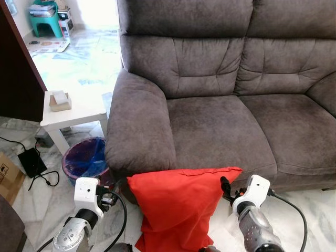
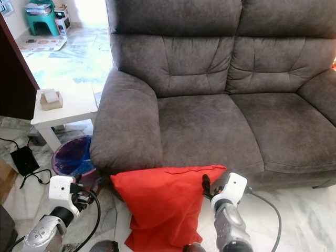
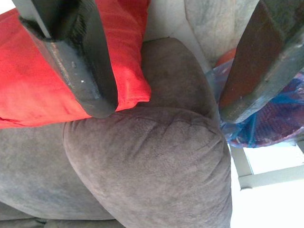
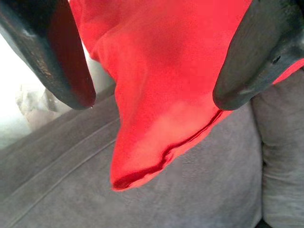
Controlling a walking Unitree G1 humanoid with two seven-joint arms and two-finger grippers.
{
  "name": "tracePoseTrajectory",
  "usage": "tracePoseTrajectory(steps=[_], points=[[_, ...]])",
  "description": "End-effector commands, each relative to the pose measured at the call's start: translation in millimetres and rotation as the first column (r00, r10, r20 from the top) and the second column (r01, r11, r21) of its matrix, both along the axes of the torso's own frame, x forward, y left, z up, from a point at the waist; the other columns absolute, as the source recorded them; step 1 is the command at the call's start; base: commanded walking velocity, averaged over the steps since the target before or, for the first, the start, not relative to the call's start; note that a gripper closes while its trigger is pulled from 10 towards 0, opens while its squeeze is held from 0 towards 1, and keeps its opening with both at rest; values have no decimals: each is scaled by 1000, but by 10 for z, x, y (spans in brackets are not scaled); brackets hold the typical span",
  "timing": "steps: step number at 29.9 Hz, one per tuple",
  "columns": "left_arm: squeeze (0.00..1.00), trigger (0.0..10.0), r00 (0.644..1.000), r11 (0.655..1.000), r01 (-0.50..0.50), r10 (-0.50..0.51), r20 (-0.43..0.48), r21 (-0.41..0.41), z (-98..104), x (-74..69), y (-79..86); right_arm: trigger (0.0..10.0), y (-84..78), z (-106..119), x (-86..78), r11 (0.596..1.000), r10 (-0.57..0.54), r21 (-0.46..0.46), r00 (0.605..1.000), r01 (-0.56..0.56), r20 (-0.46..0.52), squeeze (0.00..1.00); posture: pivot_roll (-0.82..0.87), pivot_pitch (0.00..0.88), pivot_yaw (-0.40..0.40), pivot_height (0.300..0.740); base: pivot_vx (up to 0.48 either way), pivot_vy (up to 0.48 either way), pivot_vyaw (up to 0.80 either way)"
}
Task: Move the pillow to the sofa from floor
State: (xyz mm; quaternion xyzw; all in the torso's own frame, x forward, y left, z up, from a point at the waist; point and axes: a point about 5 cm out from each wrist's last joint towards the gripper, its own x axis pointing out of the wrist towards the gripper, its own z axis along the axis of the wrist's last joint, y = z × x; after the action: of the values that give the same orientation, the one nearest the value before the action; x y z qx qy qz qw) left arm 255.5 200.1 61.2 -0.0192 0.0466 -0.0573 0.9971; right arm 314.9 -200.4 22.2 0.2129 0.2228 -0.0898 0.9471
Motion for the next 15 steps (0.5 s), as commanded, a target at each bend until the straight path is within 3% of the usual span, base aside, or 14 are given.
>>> tracePoseTrajectory(steps=[1, 13, 14, 15], points=[[0, 10000, 1000, 1000, 1, -1, -3, 2, 6, -30, 24, 10000, -58, -16, -13, 999, -39, 21, 999, 39, -23, 1000, 118, 123, -6, 625, 0, 0, 0], [0, 10000, 1000, 1000, 15, -15, -6, 23, 43, -70, 88, 10000, -41, 39, 71, 984, -83, 154, 996, 85, -18, 1000, 136, 131, 30, 625, 0, 0, 0], [0, 10000, 1000, 999, 17, -17, -9, 27, 46, -90, 101, 10000, -8, 31, 76, 989, -58, 134, 998, 61, -29, 549, 136, 132, 33, 625, 0, 0, 0], [0, 10000, 1000, 999, 17, -17, -9, 27, 46, -90, 101, 10000, -8, 31, 76, 989, -58, 134, 998, 61, -29, 549, 136, 132, 33, 625, 0, 0, 0]])
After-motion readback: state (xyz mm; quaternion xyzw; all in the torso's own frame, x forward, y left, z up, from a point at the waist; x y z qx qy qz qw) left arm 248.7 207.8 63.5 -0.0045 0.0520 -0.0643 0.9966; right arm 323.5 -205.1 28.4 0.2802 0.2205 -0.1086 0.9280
